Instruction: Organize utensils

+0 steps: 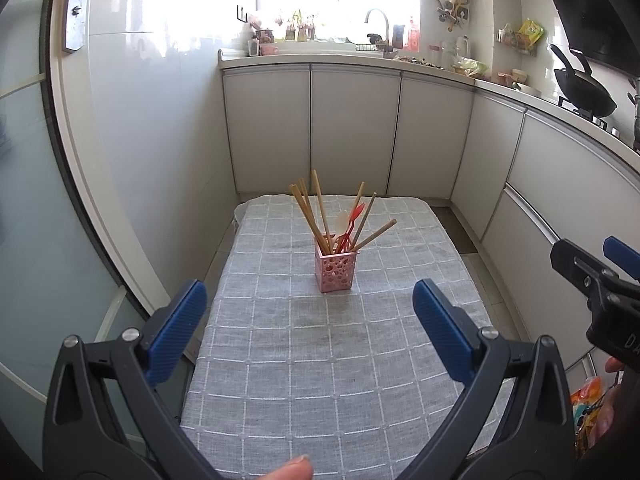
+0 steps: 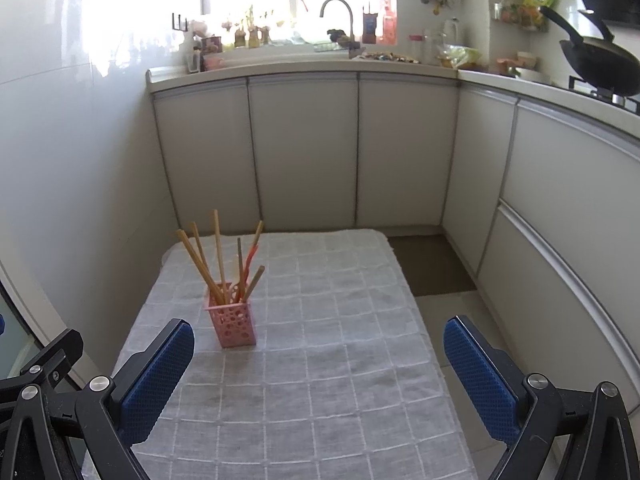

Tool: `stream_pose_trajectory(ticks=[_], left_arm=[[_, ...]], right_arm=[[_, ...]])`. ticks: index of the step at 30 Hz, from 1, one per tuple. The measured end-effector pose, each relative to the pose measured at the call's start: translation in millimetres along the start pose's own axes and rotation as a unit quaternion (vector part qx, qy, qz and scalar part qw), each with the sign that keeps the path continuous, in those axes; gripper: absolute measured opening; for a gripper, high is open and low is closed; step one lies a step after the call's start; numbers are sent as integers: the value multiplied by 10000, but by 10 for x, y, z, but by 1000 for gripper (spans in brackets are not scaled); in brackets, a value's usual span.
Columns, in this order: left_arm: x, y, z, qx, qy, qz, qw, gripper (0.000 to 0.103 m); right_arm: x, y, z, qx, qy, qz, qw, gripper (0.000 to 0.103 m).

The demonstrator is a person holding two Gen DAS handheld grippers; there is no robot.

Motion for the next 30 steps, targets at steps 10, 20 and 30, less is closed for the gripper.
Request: stream_pose_trajectory(ticks=[10, 20, 30], left_arm=[[7, 6, 1, 6, 12, -19, 10000, 102], [13, 7, 4, 3, 17, -5, 10000, 102], [66, 27, 3, -74, 51, 41, 10000, 102]], right_arm=[[3, -3, -2, 3, 0, 1, 10000, 102], [19, 2, -6, -22, 27, -3, 10000, 102], [122, 5, -12, -18, 137, -91, 9999, 102]])
Point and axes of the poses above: each gripper's, at about its wrist camera, not at the fingertips, and x roughly the way its jaws point, y to its left, z to its top, the point moved 2 cm from there along x, roughly the way its jaws point, and after that the axes turned 6 degrees about -z, right-handed, at the moved point
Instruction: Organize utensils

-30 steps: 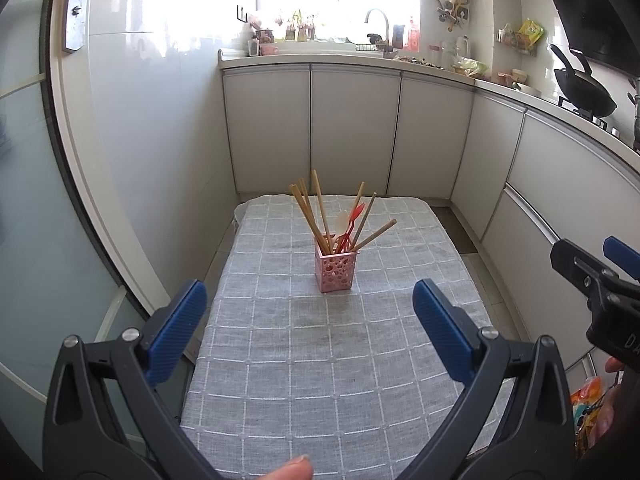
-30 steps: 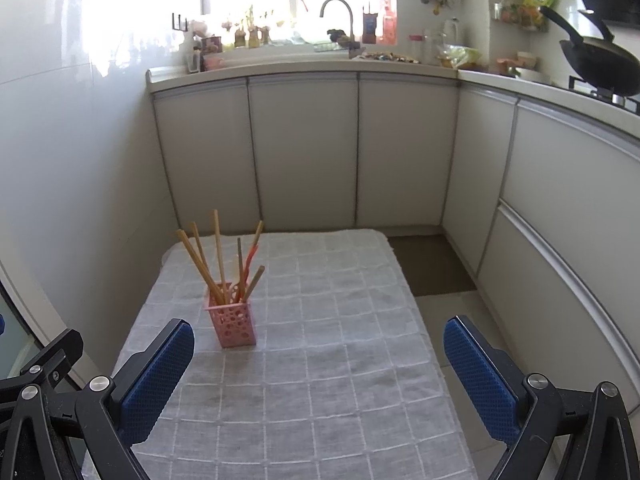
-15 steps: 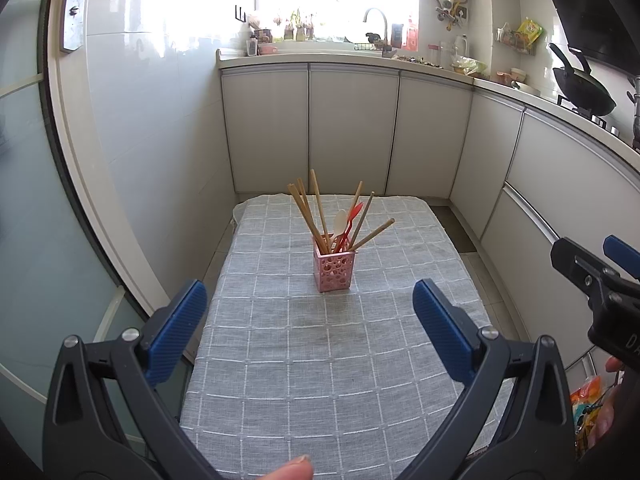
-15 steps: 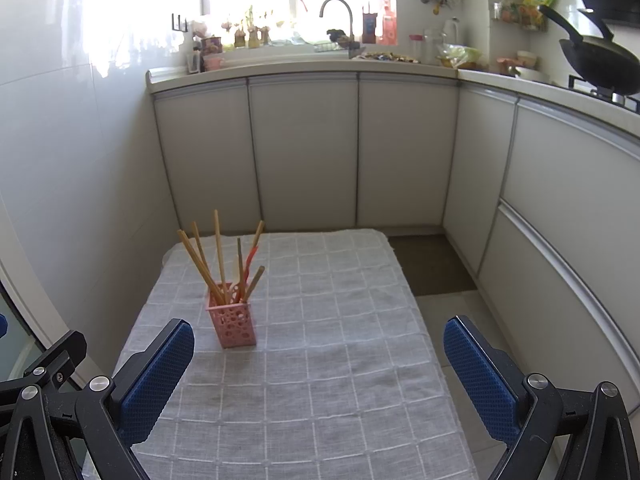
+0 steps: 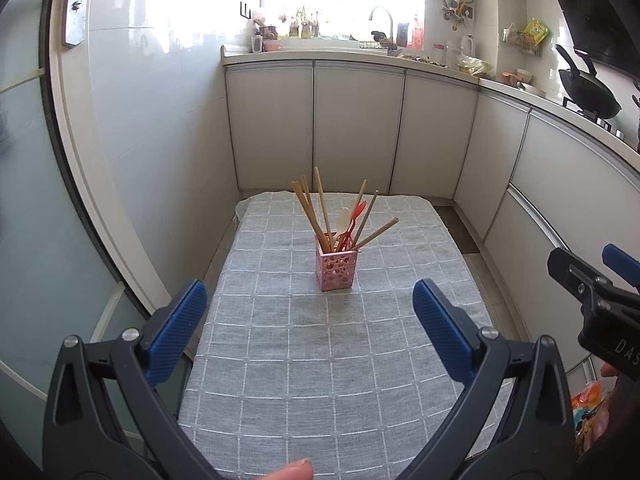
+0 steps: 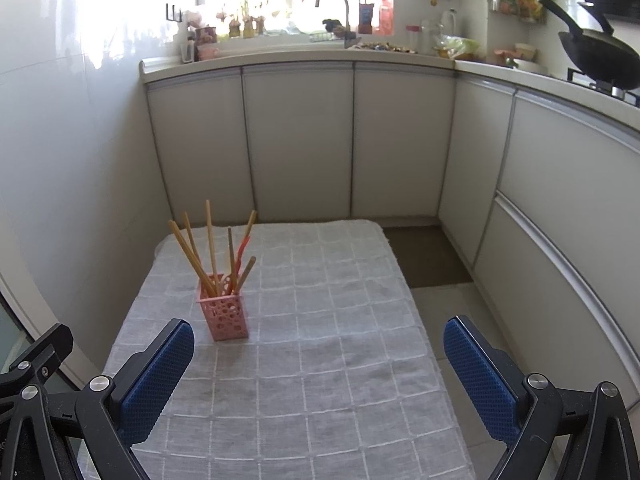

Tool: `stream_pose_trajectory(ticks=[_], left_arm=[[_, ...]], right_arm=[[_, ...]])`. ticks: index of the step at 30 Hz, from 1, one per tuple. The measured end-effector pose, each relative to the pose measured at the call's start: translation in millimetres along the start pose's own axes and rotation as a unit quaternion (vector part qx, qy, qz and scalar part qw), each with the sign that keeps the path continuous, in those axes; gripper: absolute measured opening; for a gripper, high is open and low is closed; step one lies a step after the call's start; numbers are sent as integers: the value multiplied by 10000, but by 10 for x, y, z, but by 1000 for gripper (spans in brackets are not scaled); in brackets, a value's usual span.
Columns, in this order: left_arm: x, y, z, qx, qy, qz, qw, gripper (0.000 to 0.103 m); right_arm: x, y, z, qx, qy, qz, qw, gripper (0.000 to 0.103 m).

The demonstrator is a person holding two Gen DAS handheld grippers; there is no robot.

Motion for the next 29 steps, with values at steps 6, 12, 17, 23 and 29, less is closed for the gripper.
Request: stream_pose_trajectory(ticks=[6, 12, 17, 23, 29], left_arm=[[-13, 11, 1, -9, 3, 0, 10000, 102], [-2, 11, -5, -3, 13, 16, 10000, 102], [4, 11, 0, -4, 15, 18, 10000, 102], [17, 6, 3, 26, 31, 30, 10000, 102], [32, 10, 1, 39, 36, 34, 10000, 102]], right_arm=[[-45, 1, -18, 27, -49, -13, 10000, 102], [-54, 1, -28, 8, -37, -13, 10000, 102], [-50, 2, -23, -1, -24, -12, 10000, 102], [-21, 5, -20, -3, 2, -42, 10000, 102], [2, 0, -26, 8, 31, -35, 10000, 102]])
Point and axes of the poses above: each gripper's, at about its wrist camera, not at the fingertips, and x roughly the way its jaws point, y to its left, z to its top, the point moved 2 cm from there along x, roughly the way its jaws point, and after that the axes turned 6 degrees about -z, right-handed, at the moved point
